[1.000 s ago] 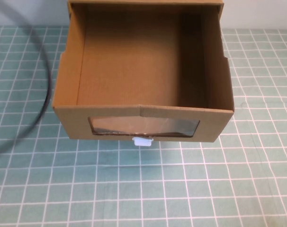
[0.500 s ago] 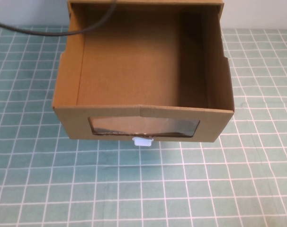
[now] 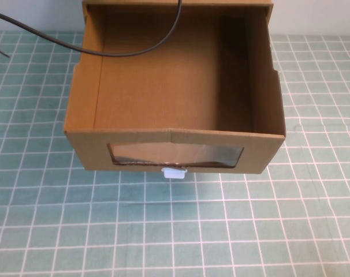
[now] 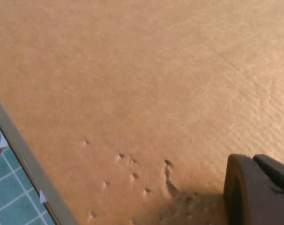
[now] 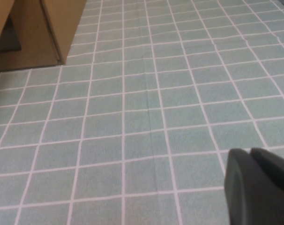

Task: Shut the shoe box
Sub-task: Press the shoe box with left arm, then close the shoe box with your right arm

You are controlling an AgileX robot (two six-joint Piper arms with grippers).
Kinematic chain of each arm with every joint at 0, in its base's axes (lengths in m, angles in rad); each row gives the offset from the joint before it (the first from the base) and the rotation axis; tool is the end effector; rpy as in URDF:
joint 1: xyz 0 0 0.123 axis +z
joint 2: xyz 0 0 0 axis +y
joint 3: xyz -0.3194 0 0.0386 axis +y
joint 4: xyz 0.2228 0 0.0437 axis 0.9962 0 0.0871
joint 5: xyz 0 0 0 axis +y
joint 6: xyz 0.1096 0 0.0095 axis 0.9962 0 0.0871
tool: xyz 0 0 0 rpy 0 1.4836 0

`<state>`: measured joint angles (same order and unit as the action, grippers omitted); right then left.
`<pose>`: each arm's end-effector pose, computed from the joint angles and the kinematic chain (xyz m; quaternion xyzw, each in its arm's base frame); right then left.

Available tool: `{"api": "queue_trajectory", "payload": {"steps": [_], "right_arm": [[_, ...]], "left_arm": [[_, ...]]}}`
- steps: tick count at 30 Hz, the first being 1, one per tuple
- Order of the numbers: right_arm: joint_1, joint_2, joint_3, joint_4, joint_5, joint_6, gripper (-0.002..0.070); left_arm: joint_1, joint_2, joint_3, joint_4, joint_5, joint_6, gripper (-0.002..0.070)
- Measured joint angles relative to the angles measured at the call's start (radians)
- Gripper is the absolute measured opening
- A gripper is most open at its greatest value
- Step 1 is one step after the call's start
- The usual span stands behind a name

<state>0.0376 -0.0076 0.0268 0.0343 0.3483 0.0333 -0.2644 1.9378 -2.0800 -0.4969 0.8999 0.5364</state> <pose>0.0096 0.0017 0.1681 0.0076 0.7989 0.0357 0.6004 0.4224 -0.1569 0.4238 0.2906 0.8247 -0.1805 0.4504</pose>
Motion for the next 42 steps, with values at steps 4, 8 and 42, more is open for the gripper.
{"api": "queue_trajectory", "payload": {"steps": [4, 8, 42], "right_arm": [[0.0, 0.0, 0.0, 0.048, -0.01, 0.0, -0.0013], [0.0, 0.0, 0.0, 0.305, -0.098, 0.0, -0.0013], [0.02, 0.906, -0.839, 0.502, 0.608, -0.305, -0.0011]], "left_arm": [[0.0, 0.0, 0.0, 0.0, 0.002, 0.001, -0.0005], [0.0, 0.0, 0.0, 0.0, 0.006, 0.001, -0.0005], [0.0, 0.0, -0.002, 0.0, 0.009, 0.001, -0.0005]]}}
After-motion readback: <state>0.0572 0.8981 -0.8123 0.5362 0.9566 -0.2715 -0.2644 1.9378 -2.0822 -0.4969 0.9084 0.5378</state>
